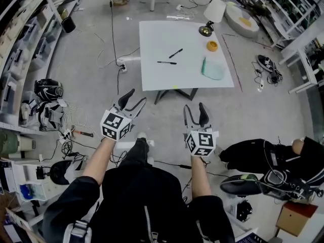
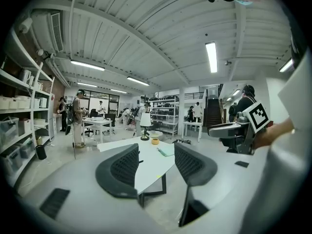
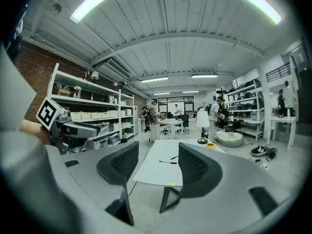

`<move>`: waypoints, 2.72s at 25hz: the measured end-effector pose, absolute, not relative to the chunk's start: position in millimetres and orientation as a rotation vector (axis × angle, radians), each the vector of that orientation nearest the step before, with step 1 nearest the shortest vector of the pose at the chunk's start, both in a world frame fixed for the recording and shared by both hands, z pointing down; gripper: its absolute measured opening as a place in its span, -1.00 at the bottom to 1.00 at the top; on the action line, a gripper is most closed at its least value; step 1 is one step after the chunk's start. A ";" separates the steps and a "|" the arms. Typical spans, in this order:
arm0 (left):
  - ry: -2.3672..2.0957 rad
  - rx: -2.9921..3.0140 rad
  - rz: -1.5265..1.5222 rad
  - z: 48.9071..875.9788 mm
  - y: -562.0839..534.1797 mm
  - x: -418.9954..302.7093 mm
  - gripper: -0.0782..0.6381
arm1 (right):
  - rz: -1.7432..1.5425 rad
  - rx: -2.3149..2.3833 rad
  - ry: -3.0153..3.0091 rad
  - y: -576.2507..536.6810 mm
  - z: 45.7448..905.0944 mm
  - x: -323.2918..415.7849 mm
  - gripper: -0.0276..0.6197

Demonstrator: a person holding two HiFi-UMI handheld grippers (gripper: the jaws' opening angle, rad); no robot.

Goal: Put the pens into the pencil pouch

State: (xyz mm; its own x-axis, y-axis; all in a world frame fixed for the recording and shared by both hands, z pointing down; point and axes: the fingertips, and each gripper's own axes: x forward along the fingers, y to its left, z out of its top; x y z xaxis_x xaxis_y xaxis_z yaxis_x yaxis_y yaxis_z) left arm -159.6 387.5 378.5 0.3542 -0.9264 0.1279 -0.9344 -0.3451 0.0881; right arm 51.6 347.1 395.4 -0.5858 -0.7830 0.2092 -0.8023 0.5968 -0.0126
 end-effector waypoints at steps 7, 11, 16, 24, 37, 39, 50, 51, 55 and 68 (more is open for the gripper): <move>-1.671 2.485 0.054 387.1 321.1 -159.2 -0.13 | 0.155 1.330 -2.613 293.5 406.9 44.8 -0.14; -1.650 2.500 0.063 392.4 268.4 -163.7 -0.13 | 0.167 1.352 -2.596 244.5 409.7 38.9 -0.14; -1.614 2.501 0.078 398.4 197.3 -180.0 -0.13 | 0.175 1.378 -2.571 177.2 408.6 22.8 -0.14; -1.521 2.541 0.137 413.0 106.8 -199.5 -0.13 | 0.182 1.429 -2.512 86.1 413.6 6.8 -0.16; -1.441 2.533 0.202 442.0 34.3 -197.7 -0.13 | 0.230 1.436 -2.457 6.4 440.2 7.4 -0.19; -1.440 2.521 0.213 446.5 22.0 -193.5 -0.13 | 0.245 1.422 -2.452 -8.8 446.1 11.9 -0.19; -1.464 2.404 0.278 480.8 -37.4 -169.5 -0.13 | 0.313 1.285 -2.403 -88.6 489.7 45.6 -0.20; -1.467 2.391 0.285 484.5 -40.9 -167.6 -0.13 | 0.323 1.273 -2.394 -93.5 495.0 49.3 -0.20; -1.473 2.348 0.311 497.3 -53.1 -153.7 -0.13 | 0.386 1.212 -2.334 -106.0 525.2 68.8 -0.21; -1.518 2.227 0.391 530.5 -81.3 -128.7 -0.13 | 0.525 0.974 -2.174 -108.4 632.7 101.5 -0.21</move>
State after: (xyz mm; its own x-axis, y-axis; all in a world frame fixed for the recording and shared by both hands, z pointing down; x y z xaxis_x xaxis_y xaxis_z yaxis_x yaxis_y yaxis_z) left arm -128.7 -81.3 530.5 0.3661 -0.8140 0.4509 -0.9306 -0.3195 0.1787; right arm 101.5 -108.4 632.7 -0.4823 -0.4884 0.7272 -0.7666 0.6370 -0.0806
